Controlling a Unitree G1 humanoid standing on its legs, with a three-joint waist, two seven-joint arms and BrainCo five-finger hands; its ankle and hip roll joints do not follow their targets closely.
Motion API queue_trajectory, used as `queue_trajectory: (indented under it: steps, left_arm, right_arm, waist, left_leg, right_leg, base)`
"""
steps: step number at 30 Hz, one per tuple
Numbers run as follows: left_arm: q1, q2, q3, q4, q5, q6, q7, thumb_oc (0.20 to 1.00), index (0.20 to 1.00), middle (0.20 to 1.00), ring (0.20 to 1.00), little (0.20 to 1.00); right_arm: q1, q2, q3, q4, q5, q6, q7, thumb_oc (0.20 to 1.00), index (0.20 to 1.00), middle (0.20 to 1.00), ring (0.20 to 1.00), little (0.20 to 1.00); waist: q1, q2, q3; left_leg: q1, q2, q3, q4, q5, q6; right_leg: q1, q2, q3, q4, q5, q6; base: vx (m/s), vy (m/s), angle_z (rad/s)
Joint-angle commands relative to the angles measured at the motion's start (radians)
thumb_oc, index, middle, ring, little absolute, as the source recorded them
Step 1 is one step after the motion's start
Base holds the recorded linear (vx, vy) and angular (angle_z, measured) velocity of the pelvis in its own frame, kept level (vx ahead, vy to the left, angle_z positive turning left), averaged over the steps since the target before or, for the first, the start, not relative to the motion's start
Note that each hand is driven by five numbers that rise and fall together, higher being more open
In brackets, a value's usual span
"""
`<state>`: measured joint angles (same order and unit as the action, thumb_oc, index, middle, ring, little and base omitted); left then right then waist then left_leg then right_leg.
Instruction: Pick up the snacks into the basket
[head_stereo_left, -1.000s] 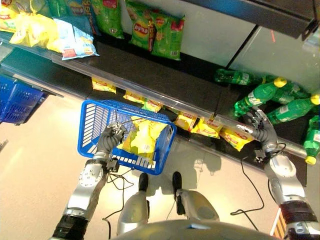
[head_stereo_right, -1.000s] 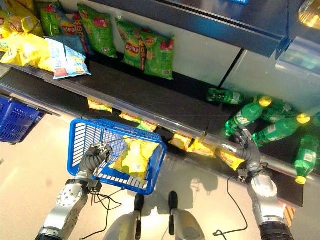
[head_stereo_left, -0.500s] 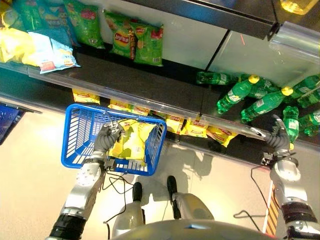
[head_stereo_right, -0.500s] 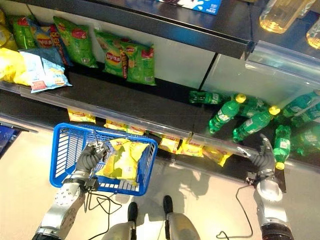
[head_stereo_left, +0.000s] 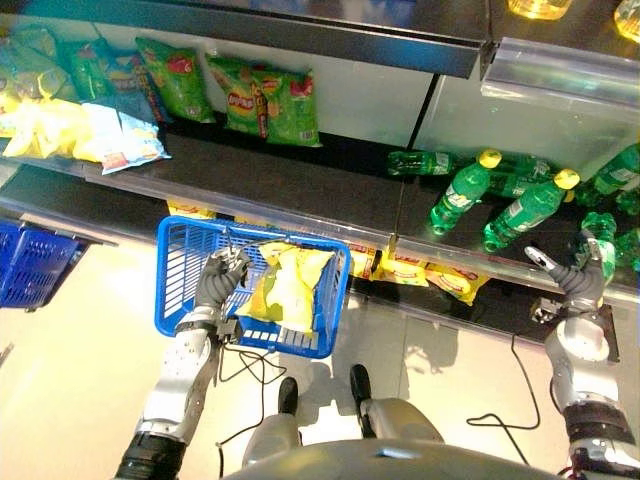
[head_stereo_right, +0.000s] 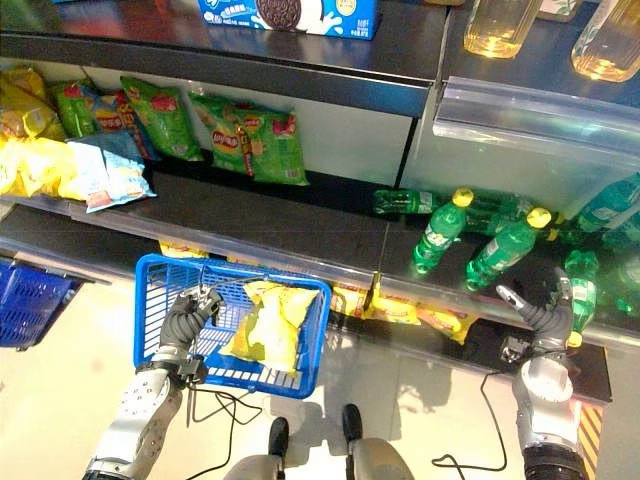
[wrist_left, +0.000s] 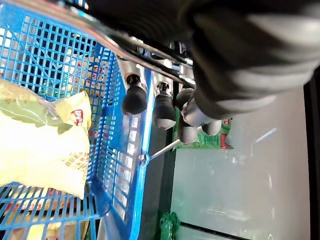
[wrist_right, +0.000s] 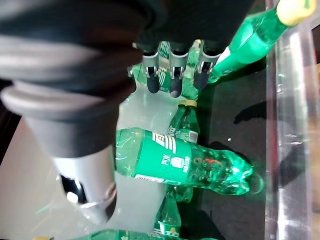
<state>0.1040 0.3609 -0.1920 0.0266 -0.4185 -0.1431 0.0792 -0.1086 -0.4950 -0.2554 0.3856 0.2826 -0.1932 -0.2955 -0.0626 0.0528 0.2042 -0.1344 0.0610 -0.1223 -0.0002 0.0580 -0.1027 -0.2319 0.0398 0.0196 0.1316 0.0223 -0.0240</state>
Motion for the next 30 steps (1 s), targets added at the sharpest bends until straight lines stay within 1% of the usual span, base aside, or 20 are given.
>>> queue_trajectory:
  steps: [1,2,4,5,6,7,10,18,30]
  left_arm:
    - [-0.090,0.010,0.021,-0.164,-0.034,-0.135,0.002,0.200,0.200,0.200,0.200,0.200]
    - [-0.098,0.022,0.002,-0.182,-0.047,-0.145,0.002,0.200,0.200,0.200,0.200,0.200]
    - [-0.113,0.033,-0.014,-0.192,-0.049,-0.149,0.009,0.200,0.200,0.200,0.200,0.200]
    - [-0.127,0.036,-0.020,-0.190,-0.046,-0.148,0.012,0.200,0.200,0.200,0.200,0.200]
    - [-0.128,0.036,-0.019,-0.190,-0.046,-0.148,0.012,0.200,0.200,0.200,0.200,0.200]
    - [-0.143,0.047,-0.029,-0.196,-0.044,-0.153,0.016,0.200,0.200,0.200,0.200,0.200]
    - [-0.138,0.053,-0.042,-0.214,-0.047,-0.151,0.021,0.200,0.200,0.200,0.200,0.200]
    - [-0.134,0.071,-0.052,-0.223,-0.038,-0.151,0.026,0.200,0.200,0.200,0.200,0.200]
    - [-0.102,0.086,-0.047,-0.259,-0.045,-0.160,0.036,0.200,0.200,0.200,0.200,0.200]
  right_arm:
    - [-0.086,-0.070,0.045,-0.002,-0.005,-0.060,-0.029,1.000,1.000,1.000,1.000,1.000]
    - [-0.175,-0.080,0.107,0.044,0.019,-0.065,-0.028,1.000,1.000,1.000,1.000,1.000]
    - [-0.263,-0.092,0.165,0.102,0.029,-0.059,-0.031,1.000,1.000,1.000,1.000,1.000]
    - [-0.289,-0.099,0.176,0.117,0.038,-0.056,-0.036,1.000,1.000,1.000,1.000,1.000]
    - [-0.289,-0.099,0.176,0.118,0.038,-0.057,-0.036,1.000,1.000,1.000,1.000,1.000]
    - [-0.348,-0.103,0.187,0.152,0.062,-0.057,-0.048,1.000,1.000,1.000,1.000,1.000]
    - [-0.421,-0.120,0.212,0.224,0.091,-0.055,-0.055,1.000,1.000,1.000,1.000,1.000]
    - [-0.492,-0.121,0.243,0.248,0.115,-0.045,-0.052,1.000,1.000,1.000,1.000,1.000]
    - [-0.596,-0.129,0.292,0.296,0.119,-0.034,-0.061,1.000,1.000,1.000,1.000,1.000]
  waist:
    - [0.019,-0.038,-0.036]
    - [0.031,-0.035,-0.022]
    - [0.047,-0.038,0.008]
    - [0.047,-0.038,0.023]
    - [0.046,-0.038,0.023]
    - [0.054,-0.041,0.045]
    - [0.064,-0.041,0.055]
    - [0.073,-0.053,0.089]
    - [0.083,-0.052,0.106]
  left_leg:
    - [-0.034,-0.081,-0.041,0.032,-0.053,0.055]
    - [-0.057,-0.079,-0.033,0.041,-0.055,0.056]
    - [-0.077,-0.086,-0.032,0.052,-0.055,0.062]
    - [-0.089,-0.087,-0.020,0.061,-0.054,0.062]
    - [-0.090,-0.087,-0.020,0.062,-0.055,0.062]
    - [-0.117,-0.093,-0.019,0.085,-0.052,0.060]
    - [-0.133,-0.098,-0.020,0.090,-0.053,0.065]
    - [-0.154,-0.114,-0.015,0.115,-0.067,0.073]
    - [-0.168,-0.119,-0.005,0.108,-0.064,0.076]
  right_leg:
    - [-0.043,-0.082,0.046,0.003,-0.024,0.146]
    - [-0.080,-0.063,0.063,0.027,-0.026,0.142]
    - [-0.113,-0.053,0.065,0.060,-0.028,0.138]
    - [-0.124,-0.055,0.060,0.071,-0.028,0.136]
    - [-0.125,-0.055,0.060,0.072,-0.029,0.136]
    - [-0.148,-0.054,0.053,0.085,-0.033,0.130]
    - [-0.165,-0.059,0.056,0.087,-0.025,0.133]
    - [-0.178,-0.069,0.065,0.078,-0.011,0.140]
    - [-0.199,-0.074,0.077,0.061,0.009,0.143]
  base:
    - [-0.09,-0.044,-0.02]
    - [-0.08,-0.010,-0.17]
    - [-0.11,-0.002,-0.34]
    - [-0.07,0.005,-0.35]
    - [-0.10,0.002,-0.24]
    - [-0.06,0.015,-0.05]
    - [-0.04,0.039,0.07]
    - [-0.03,0.039,0.03]
    - [-0.01,0.007,0.01]
